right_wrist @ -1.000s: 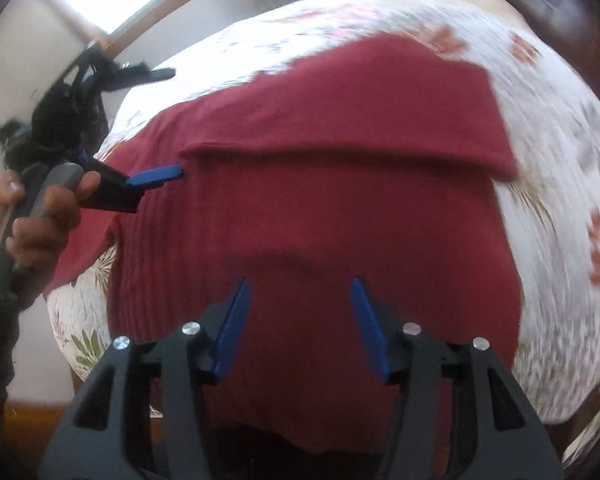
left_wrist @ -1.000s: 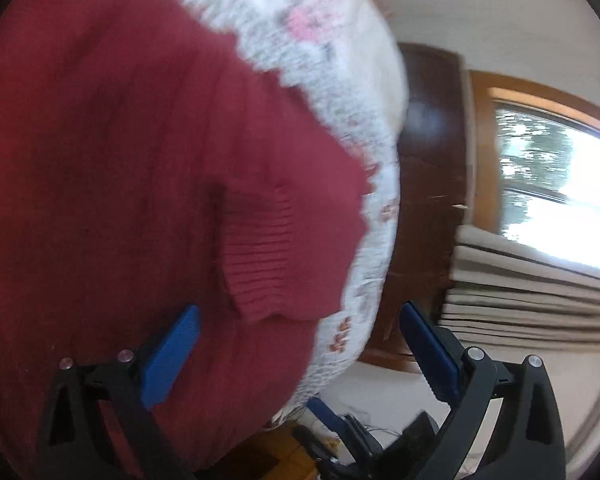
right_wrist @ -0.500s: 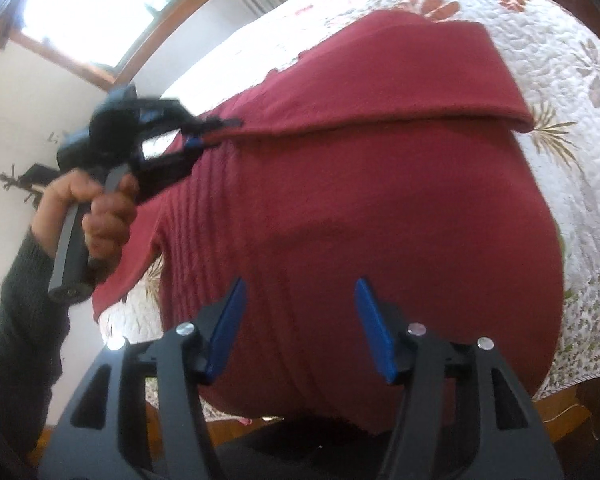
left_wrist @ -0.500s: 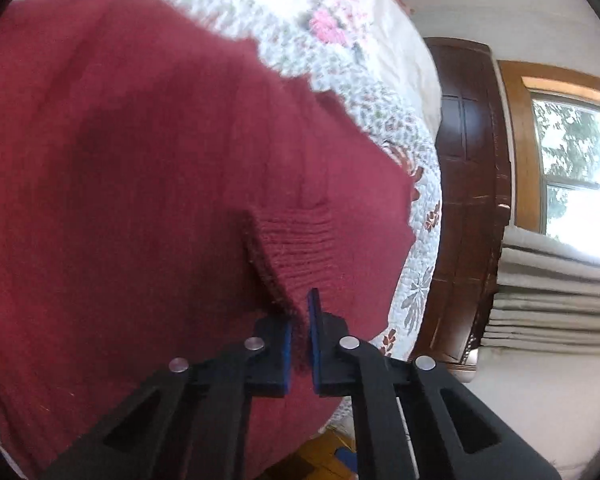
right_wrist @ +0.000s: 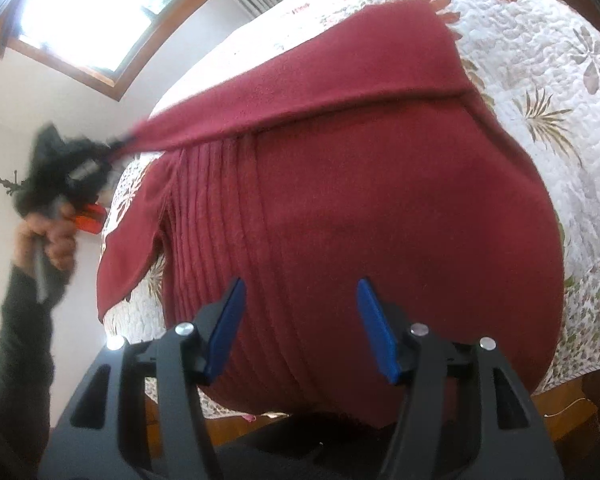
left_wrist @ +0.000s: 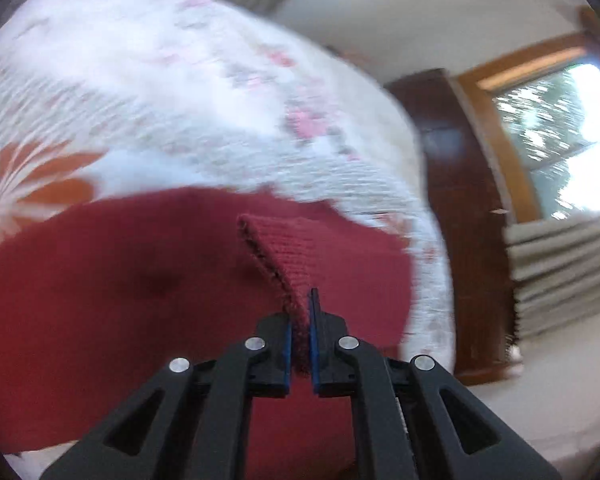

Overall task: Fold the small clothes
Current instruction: 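Grasp the other sleeve cuff with the left gripper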

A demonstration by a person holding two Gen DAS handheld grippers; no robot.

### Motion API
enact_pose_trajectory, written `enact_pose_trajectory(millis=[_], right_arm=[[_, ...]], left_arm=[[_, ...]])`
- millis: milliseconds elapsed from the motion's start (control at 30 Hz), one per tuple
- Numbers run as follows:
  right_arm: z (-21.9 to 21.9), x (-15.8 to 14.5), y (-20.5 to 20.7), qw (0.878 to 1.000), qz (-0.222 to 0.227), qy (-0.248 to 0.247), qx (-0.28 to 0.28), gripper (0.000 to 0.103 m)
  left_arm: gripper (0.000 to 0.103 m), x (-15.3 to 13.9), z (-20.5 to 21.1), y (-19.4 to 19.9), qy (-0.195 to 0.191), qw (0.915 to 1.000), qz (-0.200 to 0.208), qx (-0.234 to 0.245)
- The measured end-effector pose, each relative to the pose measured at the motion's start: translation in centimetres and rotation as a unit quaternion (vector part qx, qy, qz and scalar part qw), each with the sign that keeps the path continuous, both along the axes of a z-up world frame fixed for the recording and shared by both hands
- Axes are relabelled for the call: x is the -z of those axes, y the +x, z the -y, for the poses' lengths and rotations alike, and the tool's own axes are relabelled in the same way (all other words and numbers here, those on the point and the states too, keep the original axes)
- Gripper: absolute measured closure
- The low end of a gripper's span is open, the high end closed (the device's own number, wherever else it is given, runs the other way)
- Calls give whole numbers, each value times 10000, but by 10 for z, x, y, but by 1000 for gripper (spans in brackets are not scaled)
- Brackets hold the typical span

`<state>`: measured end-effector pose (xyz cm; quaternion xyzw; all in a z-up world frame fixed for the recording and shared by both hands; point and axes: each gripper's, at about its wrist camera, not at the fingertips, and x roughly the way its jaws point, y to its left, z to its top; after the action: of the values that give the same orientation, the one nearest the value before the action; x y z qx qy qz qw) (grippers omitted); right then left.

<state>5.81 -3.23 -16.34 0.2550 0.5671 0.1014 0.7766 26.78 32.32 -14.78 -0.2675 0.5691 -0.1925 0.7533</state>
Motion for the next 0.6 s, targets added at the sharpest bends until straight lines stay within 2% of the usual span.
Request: enact_pose_trajectory(millis=[67, 167, 367, 467, 500, 533, 600], right_arm=[[-5, 1, 0, 10000, -12, -28, -66, 44], [-8, 1, 0, 9999, -15, -70, -113, 44], [-5, 0, -4, 9999, 19, -104, -56, 44], [-4, 2, -4, 10000, 18, -93, -28, 44], [-5, 1, -5, 9999, 20, -95, -35, 44], [-2, 0, -5, 9999, 21, -92, -45, 44], [-2, -1, -4, 9999, 32, -106, -81, 44]], left_arm=[[97, 33, -11, -5, -73, 9992, -372, -133], [97, 53, -12, -10, -6, 9987, -474, -200], [97, 45, -1, -7, -96, 9995, -249, -169], [93, 61, 6, -4, 115, 9989, -445, -13], [85, 68, 5, -2, 219, 9982, -564, -45], [81, 71, -1, -3, 295, 9976, -616, -114], [76, 61, -18, -11, 873, 9925, -591, -620]])
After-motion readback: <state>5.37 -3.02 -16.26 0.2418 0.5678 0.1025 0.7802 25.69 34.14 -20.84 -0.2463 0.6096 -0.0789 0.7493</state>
